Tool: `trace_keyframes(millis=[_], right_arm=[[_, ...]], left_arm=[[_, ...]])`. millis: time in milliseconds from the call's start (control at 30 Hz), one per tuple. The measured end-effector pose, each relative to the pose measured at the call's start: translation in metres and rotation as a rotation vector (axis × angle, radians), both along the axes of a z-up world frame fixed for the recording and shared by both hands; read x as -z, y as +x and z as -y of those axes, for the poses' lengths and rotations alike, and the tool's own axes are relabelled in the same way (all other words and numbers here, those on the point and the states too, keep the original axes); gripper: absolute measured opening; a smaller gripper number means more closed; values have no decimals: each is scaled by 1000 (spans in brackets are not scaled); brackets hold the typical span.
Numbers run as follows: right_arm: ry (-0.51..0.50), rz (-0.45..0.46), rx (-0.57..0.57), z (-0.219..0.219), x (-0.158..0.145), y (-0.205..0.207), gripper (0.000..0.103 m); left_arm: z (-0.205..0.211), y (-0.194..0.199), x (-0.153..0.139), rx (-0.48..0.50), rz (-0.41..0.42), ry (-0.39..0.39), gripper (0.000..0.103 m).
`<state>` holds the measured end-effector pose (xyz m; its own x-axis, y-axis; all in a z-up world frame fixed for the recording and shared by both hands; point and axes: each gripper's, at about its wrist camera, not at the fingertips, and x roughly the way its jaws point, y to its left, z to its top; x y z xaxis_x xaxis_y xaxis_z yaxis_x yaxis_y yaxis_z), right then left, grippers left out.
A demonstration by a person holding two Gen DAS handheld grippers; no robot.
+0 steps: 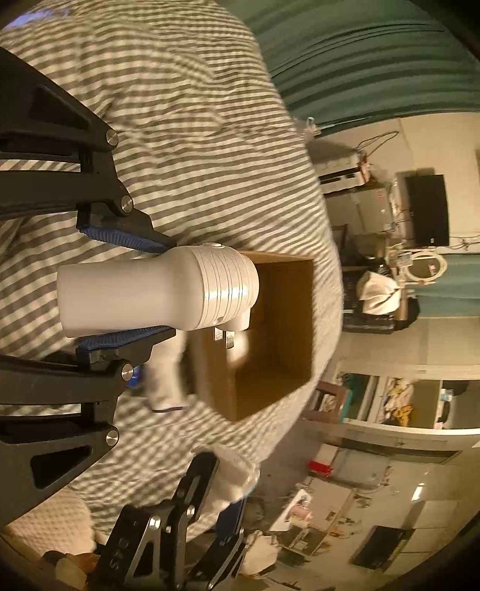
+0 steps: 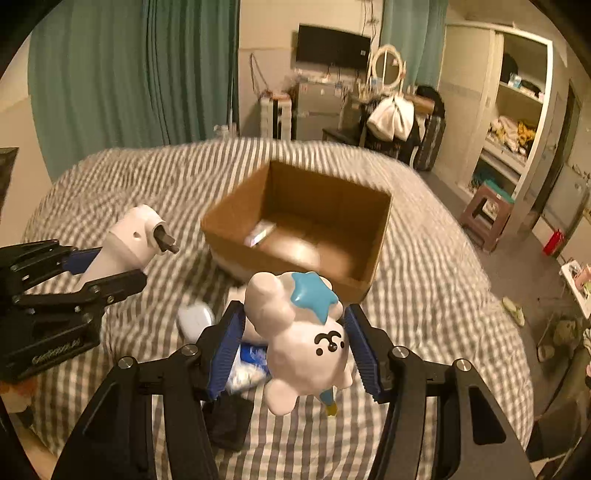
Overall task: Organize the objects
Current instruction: 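Carry the bottle and figurine into the box and open both tools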
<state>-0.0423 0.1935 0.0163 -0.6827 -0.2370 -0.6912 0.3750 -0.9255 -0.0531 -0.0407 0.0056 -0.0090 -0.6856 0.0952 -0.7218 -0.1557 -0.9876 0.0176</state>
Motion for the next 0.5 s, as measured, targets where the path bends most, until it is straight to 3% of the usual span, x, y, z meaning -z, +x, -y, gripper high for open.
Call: trace_keyframes(millis=[233,333,500], right_arm=[[-43,-107,12,-5,-68,-20,56],[-54,-84,-1,-1,-90,-47,56],[-27,-57,80,8,-104,-99,56]], left_arm=[[1,-36,-48,-14,-91,18,40],[-1,-61,-63,-13,-106,16,40],[0,-96,-66,7,-102,30,40]])
